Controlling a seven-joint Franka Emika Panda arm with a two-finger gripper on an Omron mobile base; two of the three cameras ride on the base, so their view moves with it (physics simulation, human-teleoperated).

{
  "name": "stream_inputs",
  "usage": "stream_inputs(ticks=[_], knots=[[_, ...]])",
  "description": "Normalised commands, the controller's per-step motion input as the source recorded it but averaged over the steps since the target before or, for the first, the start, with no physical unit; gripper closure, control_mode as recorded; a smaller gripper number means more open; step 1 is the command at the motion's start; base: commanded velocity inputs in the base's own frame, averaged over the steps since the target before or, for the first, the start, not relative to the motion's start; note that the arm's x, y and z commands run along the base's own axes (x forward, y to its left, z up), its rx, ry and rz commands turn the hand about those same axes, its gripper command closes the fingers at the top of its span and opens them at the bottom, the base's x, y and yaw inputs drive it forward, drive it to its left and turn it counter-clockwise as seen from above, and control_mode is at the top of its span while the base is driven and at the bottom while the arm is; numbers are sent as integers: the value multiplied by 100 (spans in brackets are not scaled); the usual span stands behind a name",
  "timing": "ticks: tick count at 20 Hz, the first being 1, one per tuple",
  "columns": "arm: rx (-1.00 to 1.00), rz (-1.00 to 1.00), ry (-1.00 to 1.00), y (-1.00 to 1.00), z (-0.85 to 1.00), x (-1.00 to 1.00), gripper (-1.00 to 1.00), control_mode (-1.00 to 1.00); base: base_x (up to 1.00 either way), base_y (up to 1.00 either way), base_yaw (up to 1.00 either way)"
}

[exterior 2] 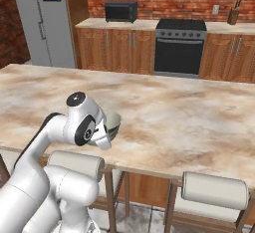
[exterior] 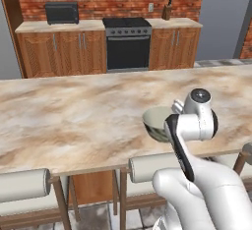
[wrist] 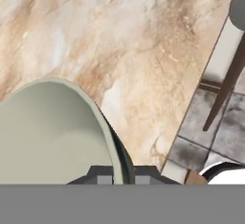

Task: Pick up the bowls from the cabinet and place each bowl in front of a stool on the dining counter.

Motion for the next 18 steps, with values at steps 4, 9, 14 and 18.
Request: stream_inputs(ticks=[4, 9, 14, 18], knots=[[1, 0, 0, 8, -26, 26, 100, -100, 0, 0, 0], [1, 0, 0, 10, -24, 34, 100, -100, 0, 0, 0], [2, 0, 0, 6, -19, 37, 100, -100, 0, 0, 0], [3, 0, 0, 0, -14, 39, 100, -100, 0, 0, 0]])
